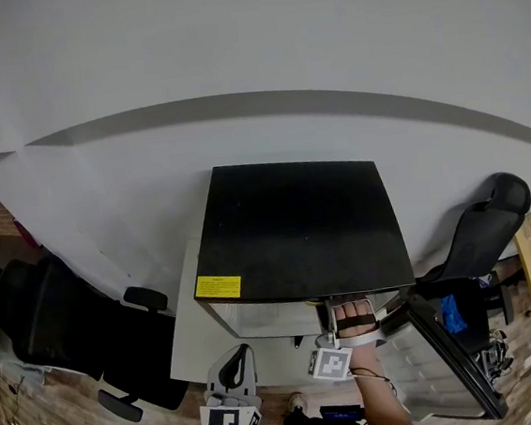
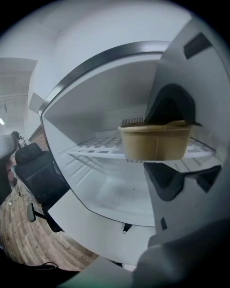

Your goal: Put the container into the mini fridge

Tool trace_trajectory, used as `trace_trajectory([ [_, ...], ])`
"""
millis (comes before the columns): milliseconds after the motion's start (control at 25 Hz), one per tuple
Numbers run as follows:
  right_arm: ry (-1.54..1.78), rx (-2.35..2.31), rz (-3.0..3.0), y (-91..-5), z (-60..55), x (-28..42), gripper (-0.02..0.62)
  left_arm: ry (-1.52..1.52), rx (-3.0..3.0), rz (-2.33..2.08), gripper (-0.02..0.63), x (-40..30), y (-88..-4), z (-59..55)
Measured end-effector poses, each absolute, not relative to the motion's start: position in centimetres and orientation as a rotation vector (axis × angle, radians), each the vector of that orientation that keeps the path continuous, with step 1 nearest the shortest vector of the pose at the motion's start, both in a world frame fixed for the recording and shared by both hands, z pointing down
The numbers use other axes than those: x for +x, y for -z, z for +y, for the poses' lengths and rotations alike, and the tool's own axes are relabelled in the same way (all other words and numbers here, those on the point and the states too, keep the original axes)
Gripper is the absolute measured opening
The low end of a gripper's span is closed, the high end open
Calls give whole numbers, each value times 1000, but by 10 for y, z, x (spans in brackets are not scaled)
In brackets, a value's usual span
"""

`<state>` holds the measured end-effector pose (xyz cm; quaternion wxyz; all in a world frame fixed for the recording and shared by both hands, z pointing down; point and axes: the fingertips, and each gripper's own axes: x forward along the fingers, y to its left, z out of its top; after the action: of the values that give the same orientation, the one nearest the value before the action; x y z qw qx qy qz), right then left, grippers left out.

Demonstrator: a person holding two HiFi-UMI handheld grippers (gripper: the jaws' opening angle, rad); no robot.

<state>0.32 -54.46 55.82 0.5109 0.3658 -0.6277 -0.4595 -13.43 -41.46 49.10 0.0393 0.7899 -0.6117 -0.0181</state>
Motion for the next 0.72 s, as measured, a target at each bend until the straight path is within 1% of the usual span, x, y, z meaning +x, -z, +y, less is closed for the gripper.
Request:
trace_trajectory([
  [480,1121,970,-1521,-552,-495,16,259,107,2479,-1810,9,-129,-490,-385],
  [640,1016,1103,-1701,-528,-458,16,258,94,2496,-1787,9,-129,-486,-361],
  [680,963,1153,-1762,-525,-447,18,243,94,2496,-1784,9,-130,-485,-353],
  [720,907,1204,-1821,-523,-435,20,192,100,2498,-1778,9,-131,-486,-344],
])
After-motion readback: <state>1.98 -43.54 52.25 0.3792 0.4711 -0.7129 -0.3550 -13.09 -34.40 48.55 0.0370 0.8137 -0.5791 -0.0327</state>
